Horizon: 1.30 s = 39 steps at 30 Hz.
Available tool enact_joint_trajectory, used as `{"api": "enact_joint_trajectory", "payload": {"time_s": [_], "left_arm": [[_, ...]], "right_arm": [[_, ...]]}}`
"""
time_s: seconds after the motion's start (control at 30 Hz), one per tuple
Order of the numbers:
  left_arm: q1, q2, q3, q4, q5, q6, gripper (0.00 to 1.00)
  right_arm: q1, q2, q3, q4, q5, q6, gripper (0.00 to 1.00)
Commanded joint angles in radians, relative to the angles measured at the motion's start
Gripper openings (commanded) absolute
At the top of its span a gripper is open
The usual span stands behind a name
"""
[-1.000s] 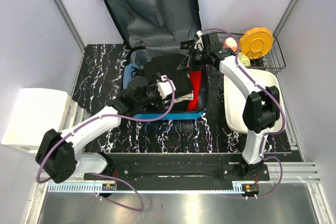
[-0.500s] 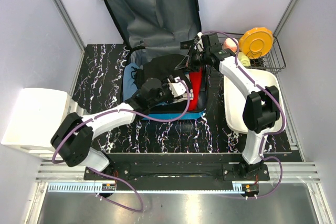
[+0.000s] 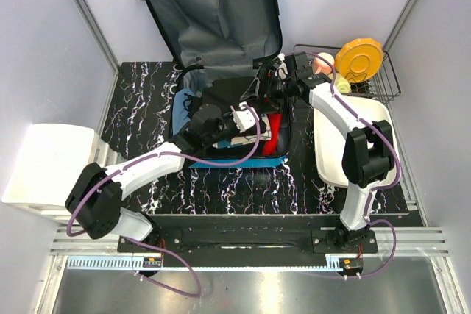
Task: Open, take out, and arrange the luggage
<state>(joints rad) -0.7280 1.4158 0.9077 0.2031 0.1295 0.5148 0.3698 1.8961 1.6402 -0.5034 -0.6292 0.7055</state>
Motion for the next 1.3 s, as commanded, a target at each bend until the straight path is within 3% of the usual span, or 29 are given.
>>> {"api": "enact_joint_trajectory", "payload": {"time_s": [0.0,0.2,0.53,0.7,1.03,1.07,1.13,1.17,1.2,1.27], "left_arm": [[0.019,-0.048,0.083,0.035,0.068,-0.036,0.06],[0.044,-0.048,0.128,0.016,0.084,-0.047,0.00],[0.062,-0.029,0.174,-0.010,0.130,-0.030,0.00],[0.061,-0.014,0.171,-0.005,0.147,-0.045,0.00],[0.055,-0.011,0.175,-0.022,0.215,-0.076,0.00],[0.047,-0.009,0.189,-0.040,0.220,-0.078,0.01],[0.048,-0.011,0.204,-0.088,0.231,-0.117,0.19],[0.055,-0.012,0.232,-0.115,0.232,-0.131,0.28],[0.061,-0.017,0.250,-0.186,0.237,-0.143,0.47],[0.094,-0.047,0.298,-0.264,0.268,-0.191,0.67]], "right_arm": [[-0.002,-0.039,-0.008,-0.007,-0.064,0.032,1.00],[-0.005,-0.031,0.007,-0.023,-0.079,0.015,1.00],[-0.049,-0.019,0.104,-0.204,-0.176,-0.044,1.00],[-0.035,-0.045,0.063,-0.185,-0.251,0.012,1.00],[-0.008,-0.003,0.033,-0.103,-0.242,0.097,0.97],[-0.006,-0.003,0.038,-0.095,-0.248,0.095,0.85],[-0.008,-0.014,0.049,-0.098,-0.250,0.075,0.68],[-0.012,-0.020,0.044,-0.103,-0.251,0.072,0.55],[-0.026,-0.026,0.038,-0.104,-0.254,0.072,0.26],[-0.041,-0.045,0.020,-0.107,-0.263,0.066,0.02]]}}
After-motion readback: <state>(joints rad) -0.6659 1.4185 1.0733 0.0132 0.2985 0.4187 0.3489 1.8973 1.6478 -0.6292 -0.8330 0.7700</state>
